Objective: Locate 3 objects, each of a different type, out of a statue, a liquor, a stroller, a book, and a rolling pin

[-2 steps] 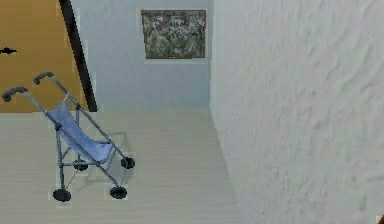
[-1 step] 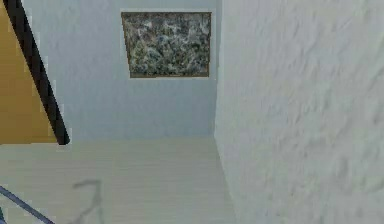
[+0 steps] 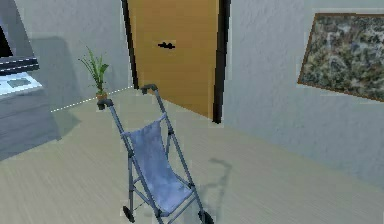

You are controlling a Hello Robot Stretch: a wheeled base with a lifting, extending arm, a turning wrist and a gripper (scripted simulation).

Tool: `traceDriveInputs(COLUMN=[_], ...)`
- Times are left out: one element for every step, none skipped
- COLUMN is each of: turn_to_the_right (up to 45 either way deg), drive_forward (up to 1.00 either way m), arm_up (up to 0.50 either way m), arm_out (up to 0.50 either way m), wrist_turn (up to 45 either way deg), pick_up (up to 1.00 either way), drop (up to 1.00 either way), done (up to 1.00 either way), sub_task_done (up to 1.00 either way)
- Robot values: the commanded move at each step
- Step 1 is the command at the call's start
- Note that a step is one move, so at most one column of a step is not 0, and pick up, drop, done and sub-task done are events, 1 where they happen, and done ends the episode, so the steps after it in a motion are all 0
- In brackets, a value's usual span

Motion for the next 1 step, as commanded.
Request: traceDriveInputs(turn_to_the_right=[-9.0], drive_forward=[0.0], arm_up=[0.0], arm_out=[0.0], wrist_turn=[0.0], pick_up=[0.0], drop=[0.0], done=[0.0], sub_task_done=[0.0])
